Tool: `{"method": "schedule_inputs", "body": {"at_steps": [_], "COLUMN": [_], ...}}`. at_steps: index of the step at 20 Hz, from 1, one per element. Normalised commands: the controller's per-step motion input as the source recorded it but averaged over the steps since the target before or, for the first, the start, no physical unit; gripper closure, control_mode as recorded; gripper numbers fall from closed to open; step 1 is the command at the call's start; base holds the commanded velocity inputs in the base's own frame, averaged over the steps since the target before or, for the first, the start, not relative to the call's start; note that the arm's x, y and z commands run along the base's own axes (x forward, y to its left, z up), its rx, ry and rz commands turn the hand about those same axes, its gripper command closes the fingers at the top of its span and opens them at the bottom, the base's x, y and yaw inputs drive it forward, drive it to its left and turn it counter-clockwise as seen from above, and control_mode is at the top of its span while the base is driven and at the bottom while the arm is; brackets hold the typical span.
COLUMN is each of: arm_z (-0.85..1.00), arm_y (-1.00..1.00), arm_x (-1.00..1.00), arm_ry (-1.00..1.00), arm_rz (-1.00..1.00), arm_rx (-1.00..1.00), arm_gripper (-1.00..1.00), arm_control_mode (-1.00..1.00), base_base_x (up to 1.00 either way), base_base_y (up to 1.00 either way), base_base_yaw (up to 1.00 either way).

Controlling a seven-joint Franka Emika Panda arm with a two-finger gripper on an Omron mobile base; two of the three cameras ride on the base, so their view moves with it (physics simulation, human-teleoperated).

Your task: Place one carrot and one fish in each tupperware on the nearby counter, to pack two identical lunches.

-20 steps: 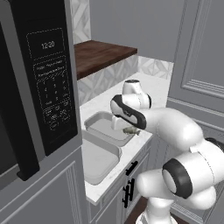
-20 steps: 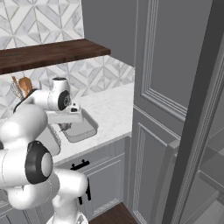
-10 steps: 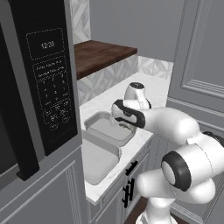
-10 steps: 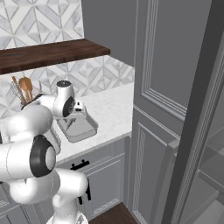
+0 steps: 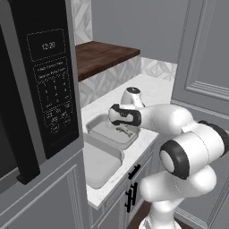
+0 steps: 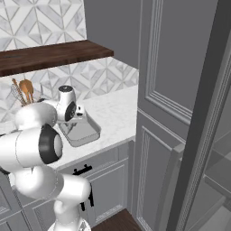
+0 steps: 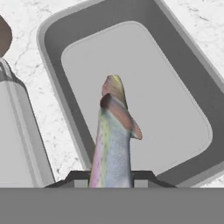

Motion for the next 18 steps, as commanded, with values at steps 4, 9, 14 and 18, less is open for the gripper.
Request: {"method": "schedule_inputs", "body": {"at_steps": [4,9,14,18], "arm_z": [-0.48,-0.01,-0.12,-0.44], "arm_y": [0.09,0.00,0.15,0.22], "arm_x": [0.51,0.53,0.18,-0.12], "arm_ry": [-0.04,-0.04,0.00,0.00], "arm_rz": [0.00,0.00,0.01,0.04], "arm_rx": [0.00,0.00,0.00,0.00], "arm_gripper": [1.00,1.00,1.00,1.00], "arm_control_mode": [-1.00,-1.00,-1.00,-1.00], "base_base_x": [0.00,0.00,0.00,0.00], "base_base_y": [0.00,0.00,0.00,0.00], "base_base_yaw": [0.00,0.00,0.00,0.00]}}
